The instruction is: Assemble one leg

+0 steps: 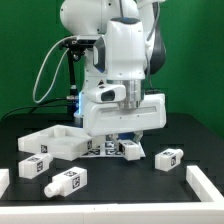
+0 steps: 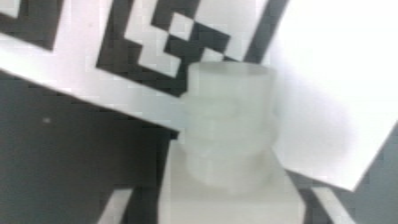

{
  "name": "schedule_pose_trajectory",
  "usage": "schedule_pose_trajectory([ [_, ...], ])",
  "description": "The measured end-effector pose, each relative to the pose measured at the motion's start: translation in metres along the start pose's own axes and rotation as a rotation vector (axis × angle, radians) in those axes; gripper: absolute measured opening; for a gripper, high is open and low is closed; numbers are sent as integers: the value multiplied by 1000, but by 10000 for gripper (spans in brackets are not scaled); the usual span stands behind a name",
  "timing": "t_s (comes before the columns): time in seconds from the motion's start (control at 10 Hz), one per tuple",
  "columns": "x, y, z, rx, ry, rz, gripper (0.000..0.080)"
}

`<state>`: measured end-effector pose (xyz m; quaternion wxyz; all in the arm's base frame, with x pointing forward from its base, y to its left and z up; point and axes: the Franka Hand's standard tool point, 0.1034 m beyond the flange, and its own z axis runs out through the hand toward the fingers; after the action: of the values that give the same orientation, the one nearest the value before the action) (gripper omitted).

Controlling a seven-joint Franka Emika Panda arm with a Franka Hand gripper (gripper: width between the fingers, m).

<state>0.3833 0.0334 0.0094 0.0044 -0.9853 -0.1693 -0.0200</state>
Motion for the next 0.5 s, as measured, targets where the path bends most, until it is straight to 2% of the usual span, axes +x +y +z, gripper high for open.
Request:
schedule_pose_trajectory([
  [0.1, 0, 0, 0, 0, 0, 4, 360],
  [0.2, 0, 0, 0, 0, 0, 2, 360],
  [0.4, 0, 0, 0, 1, -1, 0, 618],
  [0.5, -1, 0, -1, 3, -20, -1, 618],
])
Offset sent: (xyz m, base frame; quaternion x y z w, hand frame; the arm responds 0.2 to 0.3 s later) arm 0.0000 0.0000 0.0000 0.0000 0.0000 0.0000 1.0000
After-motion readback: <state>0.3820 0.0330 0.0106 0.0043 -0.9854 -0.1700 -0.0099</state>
